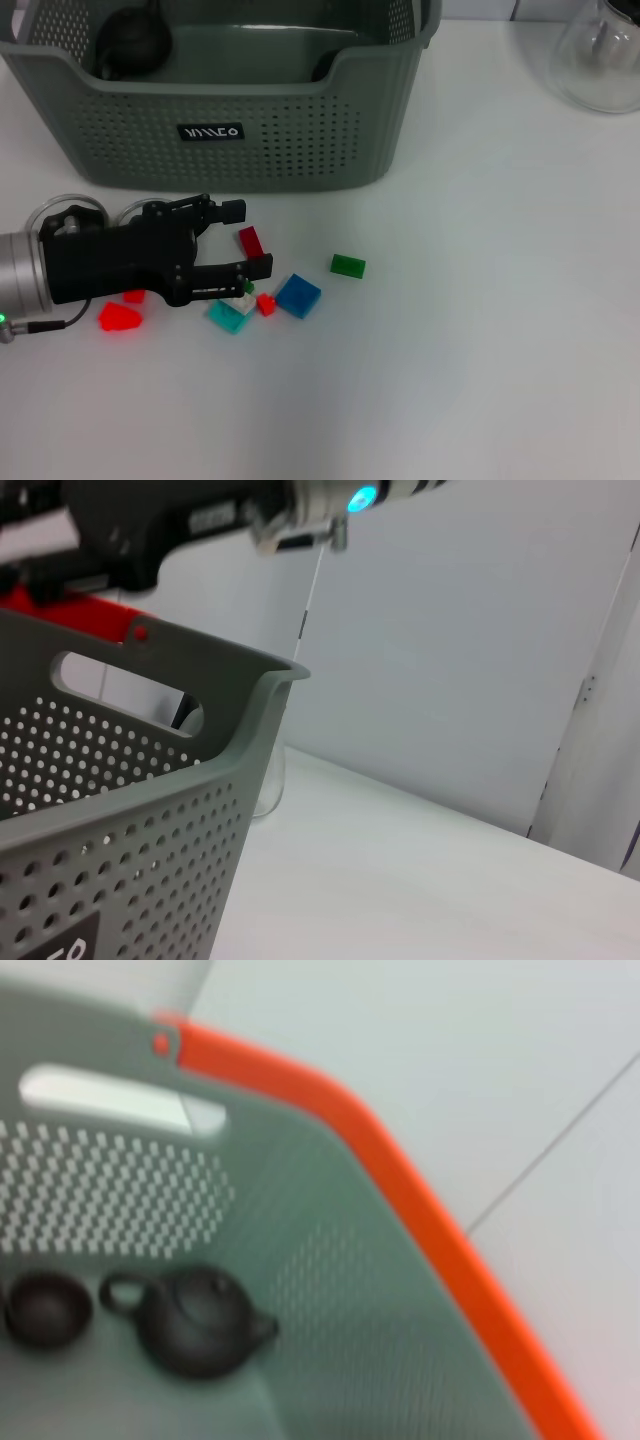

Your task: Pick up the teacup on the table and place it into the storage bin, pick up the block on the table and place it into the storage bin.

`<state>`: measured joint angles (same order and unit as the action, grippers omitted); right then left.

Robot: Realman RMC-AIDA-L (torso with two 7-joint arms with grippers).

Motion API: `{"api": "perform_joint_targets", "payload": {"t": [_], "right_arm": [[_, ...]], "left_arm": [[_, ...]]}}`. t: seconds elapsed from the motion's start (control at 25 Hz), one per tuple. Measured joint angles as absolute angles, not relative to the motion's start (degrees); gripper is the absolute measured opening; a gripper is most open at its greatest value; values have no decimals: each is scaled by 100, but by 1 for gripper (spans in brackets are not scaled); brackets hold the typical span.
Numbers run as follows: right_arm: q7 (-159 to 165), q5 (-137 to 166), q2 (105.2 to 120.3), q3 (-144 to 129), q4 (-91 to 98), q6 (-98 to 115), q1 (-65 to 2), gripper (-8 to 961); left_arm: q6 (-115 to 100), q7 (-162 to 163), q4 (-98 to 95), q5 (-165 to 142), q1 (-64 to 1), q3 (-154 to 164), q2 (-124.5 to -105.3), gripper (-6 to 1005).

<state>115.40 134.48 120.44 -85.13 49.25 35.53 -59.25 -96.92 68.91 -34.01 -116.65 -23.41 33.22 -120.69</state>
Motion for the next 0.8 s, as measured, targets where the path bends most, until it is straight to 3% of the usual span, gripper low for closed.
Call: {"api": "perform_joint_targets", "payload": {"t": [0.44, 0.64, 0.8], "right_arm": [[12117, 12785, 12038, -8764, 8684, 4801, -3761, 664], [11440, 11485, 12029, -8872, 9534, 5586, -2437, 867], [10406, 10072, 12029, -8674, 9636, 6636, -1584, 918]], "left_arm": [[-10034, 6931, -3571, -11684, -2237, 2603, -11908, 827], [-10177, 7092, -3956, -11712, -2033, 2170, -11828, 827], [-10214, 7742, -4776, -11737, -1816, 1962, -11825, 827]]}}
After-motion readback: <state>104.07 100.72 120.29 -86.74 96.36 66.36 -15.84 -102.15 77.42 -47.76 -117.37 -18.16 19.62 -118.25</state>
